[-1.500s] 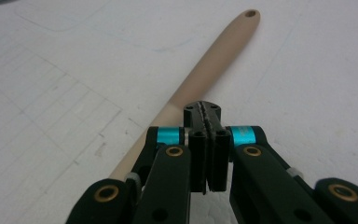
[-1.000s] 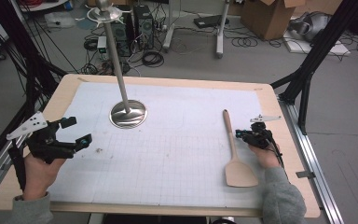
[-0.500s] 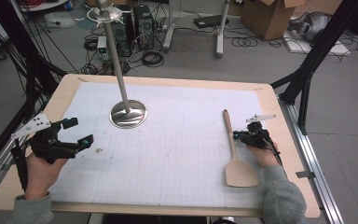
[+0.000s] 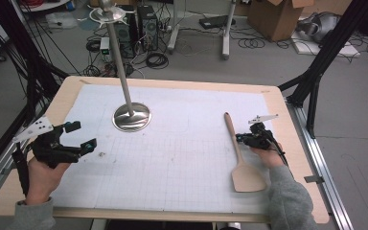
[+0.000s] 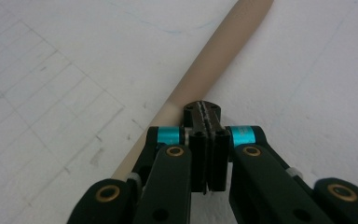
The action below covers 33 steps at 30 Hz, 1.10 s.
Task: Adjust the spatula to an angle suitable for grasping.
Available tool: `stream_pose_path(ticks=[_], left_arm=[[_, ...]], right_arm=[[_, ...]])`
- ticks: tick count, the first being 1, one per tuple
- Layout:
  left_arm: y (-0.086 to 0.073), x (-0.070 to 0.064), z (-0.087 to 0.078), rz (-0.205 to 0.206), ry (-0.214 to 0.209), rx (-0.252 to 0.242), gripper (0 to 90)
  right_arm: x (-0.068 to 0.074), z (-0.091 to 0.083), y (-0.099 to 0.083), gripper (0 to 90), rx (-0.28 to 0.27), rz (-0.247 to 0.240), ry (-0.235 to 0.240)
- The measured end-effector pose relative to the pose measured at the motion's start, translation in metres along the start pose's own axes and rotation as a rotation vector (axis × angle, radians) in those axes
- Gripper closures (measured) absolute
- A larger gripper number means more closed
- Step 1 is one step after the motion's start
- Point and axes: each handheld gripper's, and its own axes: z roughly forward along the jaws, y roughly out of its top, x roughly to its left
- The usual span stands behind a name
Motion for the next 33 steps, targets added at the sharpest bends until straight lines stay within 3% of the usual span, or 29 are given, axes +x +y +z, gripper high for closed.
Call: stream_pose_path(ticks=[11,17,26,33], left_arm=[[-0.001,-0.001,0.001,0.0,-0.001,0.004,2.0],[-0.001,0.0,-0.001,-0.002,0.003,0.003,2.0],[-0.002,0.0,-0.004,-0.006,0.01,0.002,2.0],[-0.003,0.0,-0.005,-0.006,0.014,0.005,2.0]], right_arm=[[0.001,0.002,0.002,90.0,-0.008,-0.052,0.017],[0.006,0.005,0.01,90.0,0.025,-0.107,0.017],[0.007,0.007,0.011,90.0,0.016,-0.109,0.046],[0.007,0.01,0.01,90.0,-0.006,-0.143,0.073]])
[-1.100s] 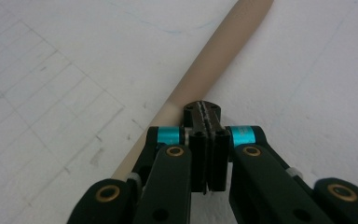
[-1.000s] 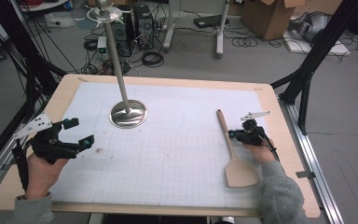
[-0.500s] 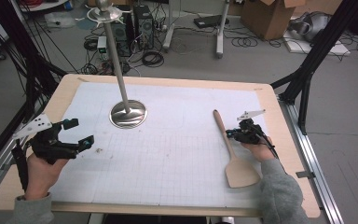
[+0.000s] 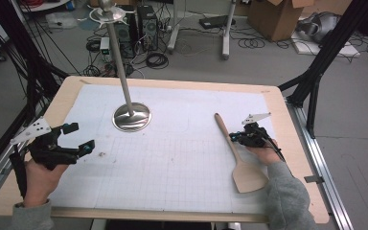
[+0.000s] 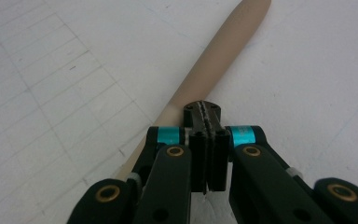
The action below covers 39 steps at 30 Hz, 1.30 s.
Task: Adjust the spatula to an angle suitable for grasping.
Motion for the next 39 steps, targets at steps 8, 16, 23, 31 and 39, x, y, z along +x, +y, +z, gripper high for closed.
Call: stream_pose_path(ticks=[8,16,23,31,39], left_arm=[[-0.001,0.0,-0.001,-0.001,0.001,0.002,2.0],[-0.001,0.0,-0.002,-0.002,0.003,0.002,2.0],[-0.002,0.001,-0.004,-0.004,0.01,-0.001,2.0],[-0.003,0.001,-0.007,-0.003,0.016,0.005,2.0],[-0.004,0.001,-0.008,-0.007,0.017,0.002,2.0]], right_arm=[[0.001,0.002,0.001,90.0,-0.015,-0.012,0.014],[0.001,0.003,0.003,90.0,-0.006,-0.036,0.025],[0.004,0.006,0.008,90.0,0.016,-0.069,0.042],[0.008,0.01,0.011,90.0,0.005,-0.089,0.075],[0.011,0.011,0.011,90.0,0.004,-0.091,0.097]])
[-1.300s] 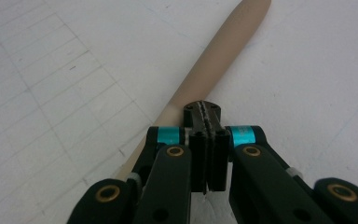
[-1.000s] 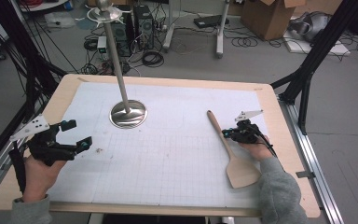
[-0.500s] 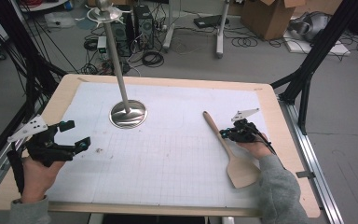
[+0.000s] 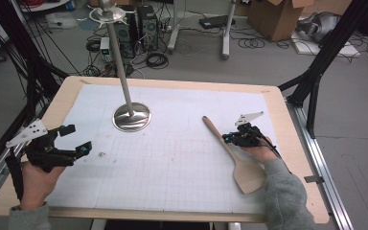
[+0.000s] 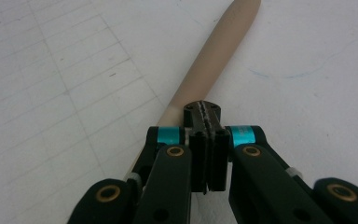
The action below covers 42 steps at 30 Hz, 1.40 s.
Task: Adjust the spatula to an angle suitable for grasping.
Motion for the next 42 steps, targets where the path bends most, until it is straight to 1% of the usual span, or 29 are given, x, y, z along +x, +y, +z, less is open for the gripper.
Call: stream_pose_path(ticks=[3,4,7,9,11,13,15,16,17,18,20,21,22,24,26,27,28,29,30,31,32,33,34,35,36,37,39,40,42], left_arm=[[0.0,0.0,0.0,0.001,-0.001,0.0,2.0],[0.0,0.0,0.0,0.003,-0.001,0.0,2.0],[0.001,0.0,-0.001,0.001,-0.001,-0.004,2.0],[0.001,0.0,-0.001,0.002,0.001,-0.003,2.0],[0.001,0.001,-0.001,0.001,0.0,-0.007,2.0],[0.001,0.001,-0.001,0.0,0.0,-0.007,2.0],[0.002,0.001,-0.001,0.0,-0.001,-0.007,2.0],[0.002,0.001,-0.001,0.002,-0.004,-0.008,1.9],[0.002,0.001,-0.001,0.002,-0.004,-0.008,2.0],[0.003,0.001,0.0,0.002,-0.003,-0.008,2.0],[0.003,0.002,0.0,0.002,-0.005,-0.011,2.0],[0.003,0.002,0.001,0.005,-0.006,-0.009,2.0],[0.004,0.002,0.001,0.007,-0.005,-0.006,2.0],[0.004,0.002,0.001,0.005,-0.004,-0.009,2.0],[0.005,0.002,0.001,0.005,-0.002,-0.015,2.0],[0.005,0.002,0.001,0.004,-0.005,-0.018,2.0],[0.006,0.002,0.001,0.005,-0.005,-0.018,2.0],[0.006,0.002,0.001,0.006,-0.005,-0.018,2.0],[0.006,0.002,0.002,0.005,-0.006,-0.019,2.0],[0.006,0.002,0.002,0.004,-0.009,-0.021,2.0],[0.007,0.002,0.002,0.004,-0.01,-0.02,2.0],[0.007,0.003,0.003,0.005,-0.012,-0.02,2.0],[0.007,0.002,0.004,0.005,-0.016,-0.021,2.0],[0.008,0.002,0.004,0.006,-0.017,-0.022,2.0],[0.008,0.002,0.005,0.007,-0.019,-0.025,2.0],[0.009,0.002,0.005,0.007,-0.023,-0.026,2.0],[0.009,0.003,0.007,0.006,-0.027,-0.028,2.0],[0.009,0.003,0.007,0.006,-0.03,-0.028,2.0],[0.01,0.003,0.009,0.003,-0.034,-0.03,2.0]], right_arm=[[0.0,0.0,0.0,90.0,0.002,-0.001,-0.002],[-0.001,-0.002,0.0,90.0,0.014,-0.004,-0.015],[-0.002,-0.004,-0.001,90.0,0.013,-0.002,-0.018],[-0.003,-0.008,-0.001,90.0,0.007,0.009,-0.029],[-0.003,-0.01,-0.001,90.0,0.004,0.006,-0.03],[-0.002,-0.015,0.001,90.0,-0.011,0.012,-0.056],[-0.001,-0.017,0.002,90.0,-0.012,0.012,-0.064],[0.001,-0.022,0.004,89.8,-0.017,0.032,-0.086],[0.001,-0.022,0.004,89.8,-0.017,0.032,-0.086],[0.004,-0.026,0.006,89.2,-0.032,0.039,-0.093],[0.008,-0.031,0.008,83.9,-0.045,0.042,-0.112],[0.009,-0.034,0.009,81.1,-0.053,0.06,-0.118],[0.01,-0.036,0.01,75.3,-0.064,0.067,-0.12],[0.012,-0.04,0.012,66.8,-0.081,0.09,-0.14],[0.012,-0.043,0.013,57.0,-0.086,0.1,-0.152],[0.014,-0.045,0.013,52.9,-0.082,0.117,-0.155],[0.015,-0.045,0.013,48.8,-0.08,0.119,-0.164],[0.015,-0.045,0.013,48.8,-0.08,0.119,-0.164],[0.017,-0.046,0.014,45.8,-0.073,0.121,-0.175],[0.021,-0.048,0.015,38.2,-0.067,0.115,-0.198],[0.024,-0.05,0.016,36.5,-0.068,0.115,-0.216],[0.024,-0.05,0.016,36.5,-0.068,0.115,-0.216],[0.03,-0.054,0.017,30.3,-0.086,0.111,-0.217],[0.03,-0.054,0.017,30.3,-0.086,0.111,-0.217],[0.035,-0.056,0.017,21.2,-0.096,0.117,-0.209],[0.037,-0.057,0.017,20.0,-0.096,0.119,-0.205],[0.042,-0.059,0.017,19.8,-0.088,0.092,-0.231],[0.042,-0.059,0.017,19.8,-0.088,0.092,-0.231],[0.047,-0.061,0.015,19.2,-0.088,0.092,-0.238]])
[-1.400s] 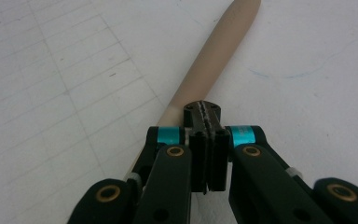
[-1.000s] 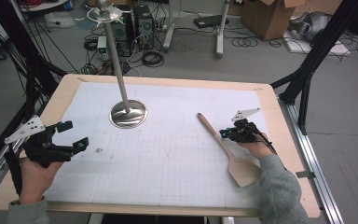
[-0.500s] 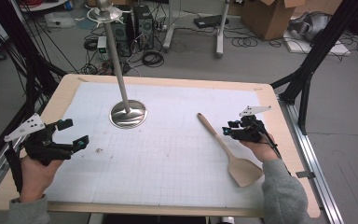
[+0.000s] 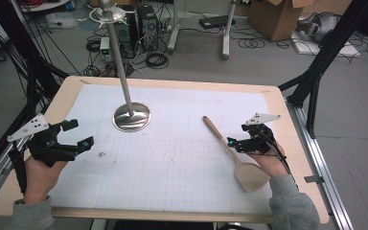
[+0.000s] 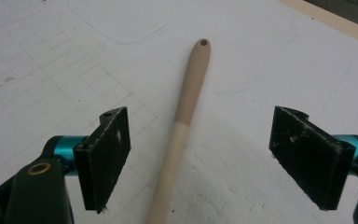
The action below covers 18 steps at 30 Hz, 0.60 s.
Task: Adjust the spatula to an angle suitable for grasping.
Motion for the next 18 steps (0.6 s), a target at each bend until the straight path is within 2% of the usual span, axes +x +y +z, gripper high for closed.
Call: stream_pose_path(ticks=[4,8,11,12,14,18], left_arm=[[0.001,0.0,0.002,0.002,-0.008,0.0,2.0],[0.001,0.0,0.0,0.003,-0.007,-0.004,2.0],[0.002,0.0,-0.002,0.003,-0.003,-0.009,2.0],[0.002,0.0,-0.003,0.002,-0.003,-0.013,2.0],[0.002,0.0,-0.004,0.005,-0.001,-0.012,2.0],[0.002,0.001,-0.004,0.0,-0.001,-0.011,1.9]], right_arm=[[0.003,-0.003,0.0,18.8,0.007,-0.007,-0.009],[0.005,-0.005,0.0,18.6,-0.002,0.008,-0.025],[0.005,-0.004,-0.002,18.5,0.015,0.016,-0.02],[0.003,-0.003,-0.004,15.0,0.024,0.039,-0.004],[0.003,-0.003,-0.006,14.7,0.024,0.051,-0.009],[0.001,0.001,-0.012,14.8,0.038,0.051,0.001]])
